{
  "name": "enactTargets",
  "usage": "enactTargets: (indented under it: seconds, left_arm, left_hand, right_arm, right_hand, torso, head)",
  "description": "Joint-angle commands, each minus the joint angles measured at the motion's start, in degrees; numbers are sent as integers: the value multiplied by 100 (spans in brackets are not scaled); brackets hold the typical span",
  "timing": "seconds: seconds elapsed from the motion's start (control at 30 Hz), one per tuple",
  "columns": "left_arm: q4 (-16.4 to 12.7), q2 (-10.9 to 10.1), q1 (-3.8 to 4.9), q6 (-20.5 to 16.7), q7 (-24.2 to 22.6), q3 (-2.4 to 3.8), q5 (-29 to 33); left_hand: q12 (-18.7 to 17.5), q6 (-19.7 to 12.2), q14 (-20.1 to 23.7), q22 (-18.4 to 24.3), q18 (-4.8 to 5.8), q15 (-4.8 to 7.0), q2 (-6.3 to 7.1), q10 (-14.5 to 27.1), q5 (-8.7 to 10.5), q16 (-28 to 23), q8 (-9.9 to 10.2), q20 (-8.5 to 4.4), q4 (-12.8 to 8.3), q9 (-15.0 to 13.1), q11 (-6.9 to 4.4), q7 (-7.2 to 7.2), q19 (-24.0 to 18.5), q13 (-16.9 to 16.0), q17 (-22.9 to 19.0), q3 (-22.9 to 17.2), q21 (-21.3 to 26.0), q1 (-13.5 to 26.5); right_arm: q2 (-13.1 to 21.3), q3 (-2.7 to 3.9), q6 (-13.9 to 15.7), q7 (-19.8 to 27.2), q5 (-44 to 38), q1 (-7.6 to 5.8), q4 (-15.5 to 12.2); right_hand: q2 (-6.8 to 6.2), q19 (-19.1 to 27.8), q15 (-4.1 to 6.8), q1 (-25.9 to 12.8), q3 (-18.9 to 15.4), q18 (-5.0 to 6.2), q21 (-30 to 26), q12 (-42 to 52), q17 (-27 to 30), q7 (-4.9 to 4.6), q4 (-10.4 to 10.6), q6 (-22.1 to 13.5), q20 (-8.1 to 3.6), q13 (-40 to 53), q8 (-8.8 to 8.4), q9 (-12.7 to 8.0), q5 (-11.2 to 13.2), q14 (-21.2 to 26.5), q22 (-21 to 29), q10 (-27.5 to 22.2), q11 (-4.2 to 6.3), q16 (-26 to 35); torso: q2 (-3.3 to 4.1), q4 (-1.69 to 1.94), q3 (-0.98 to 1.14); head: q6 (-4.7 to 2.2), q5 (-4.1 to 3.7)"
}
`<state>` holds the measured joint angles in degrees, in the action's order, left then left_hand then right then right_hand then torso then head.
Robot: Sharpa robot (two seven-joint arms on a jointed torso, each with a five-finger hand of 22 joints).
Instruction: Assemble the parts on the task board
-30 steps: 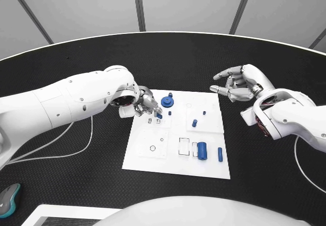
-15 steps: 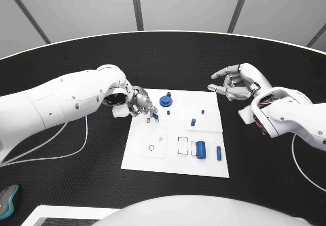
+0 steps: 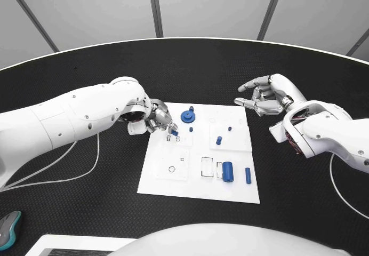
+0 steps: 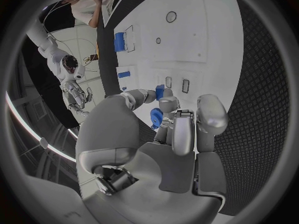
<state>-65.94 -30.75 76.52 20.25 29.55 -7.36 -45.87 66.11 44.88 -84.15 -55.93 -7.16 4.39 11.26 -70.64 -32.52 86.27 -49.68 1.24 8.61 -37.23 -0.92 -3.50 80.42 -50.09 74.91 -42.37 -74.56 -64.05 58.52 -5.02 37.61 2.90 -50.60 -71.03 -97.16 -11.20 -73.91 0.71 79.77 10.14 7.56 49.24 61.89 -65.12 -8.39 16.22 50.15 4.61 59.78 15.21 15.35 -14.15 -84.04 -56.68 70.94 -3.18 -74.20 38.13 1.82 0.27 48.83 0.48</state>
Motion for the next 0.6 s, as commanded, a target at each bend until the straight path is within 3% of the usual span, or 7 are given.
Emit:
enactTargets:
  seconds: [0.03,0.6]
  left_arm:
    - [0,23,-12,-51,-13,0,-140]
    - [-37,112,-129,-249,45,0,-347]
  left_hand:
    - [36,42,-349,7,102,34,-40,-36,-19,7,-19,-12,-897,-4,-5,-15,5,-9,468,-876,-21,-7]
    - [56,55,-353,-8,105,38,-38,-58,-52,15,-14,-13,-908,0,-8,-13,9,-43,486,-866,-29,-11]
  right_arm:
    - [-5,0,-3,1,0,0,3]
    - [-11,0,-11,-1,0,0,8]
  right_hand:
    - [24,-37,47,12,-9,72,-32,20,-5,15,28,43,17,7,20,-9,-27,-17,2,51,-2,35]
    - [29,-43,49,11,-9,71,-33,25,-11,17,25,43,15,9,22,-10,-31,-20,2,57,0,35]
  torso:
    - [5,-6,-1]
    - [13,-3,-4]
  head:
    - [-4,4]
    - [16,10]
